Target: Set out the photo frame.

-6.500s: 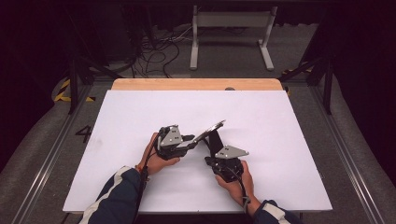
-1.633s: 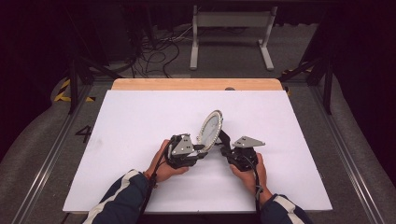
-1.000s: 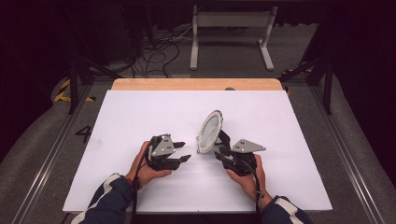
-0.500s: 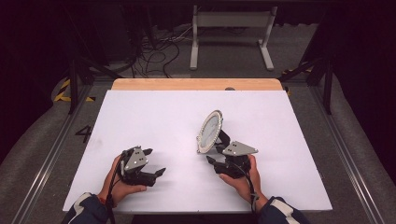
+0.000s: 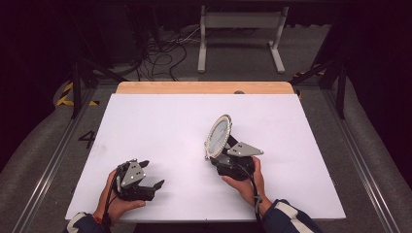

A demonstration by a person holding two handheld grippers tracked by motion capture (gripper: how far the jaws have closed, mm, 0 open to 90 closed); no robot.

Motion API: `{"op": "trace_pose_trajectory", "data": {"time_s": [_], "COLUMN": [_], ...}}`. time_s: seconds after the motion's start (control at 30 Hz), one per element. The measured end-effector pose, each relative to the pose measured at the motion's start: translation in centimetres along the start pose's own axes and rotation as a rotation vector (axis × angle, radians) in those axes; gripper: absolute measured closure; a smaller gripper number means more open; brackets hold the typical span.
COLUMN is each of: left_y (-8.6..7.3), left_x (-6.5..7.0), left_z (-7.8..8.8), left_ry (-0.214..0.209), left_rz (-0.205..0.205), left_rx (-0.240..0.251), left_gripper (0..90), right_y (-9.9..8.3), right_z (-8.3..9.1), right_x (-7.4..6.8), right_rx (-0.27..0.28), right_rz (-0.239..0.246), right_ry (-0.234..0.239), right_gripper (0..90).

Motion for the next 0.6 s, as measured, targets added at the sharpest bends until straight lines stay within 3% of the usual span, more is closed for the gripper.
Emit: {"op": "trace_pose_trajectory", "data": {"time_s": [0.13,0.3,0.5,0.6], "left_y": [-0.2,-0.2,-0.2,-0.3], "left_x": [0.0,0.0,0.0,-0.1], "left_z": [0.1,0.0,-0.4,-0.4], "left_ry": [0.016,0.018,0.015,0.014], "left_rz": [-0.008,-0.010,-0.011,-0.004], "left_rx": [-0.008,-0.016,-0.028,-0.027], "left_gripper": [17.4,17.2,16.0,15.9], "right_y": [0.1,0.4,0.6,0.5], "right_z": [-0.4,-0.6,-1.8,-2.6], "right_x": [0.3,0.1,-0.3,-0.4], "right_rx": [-0.019,-0.005,0.025,0.031], "right_rz": [-0.003,-0.012,-0.087,-0.090], "right_ry": [-0.024,-0.031,-0.080,-0.096], "right_gripper": [43.0,44.6,45.9,48.7]}}
Point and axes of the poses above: each handheld gripper's, and its own axes: z roughly backward along the jaws, y roughly out of its top, x roughly to its right, the point moved 2 cm from there along -z, roughly forward along the jaws, and after that the axes turned 2 degrees about -z, right-handed, at the moved point
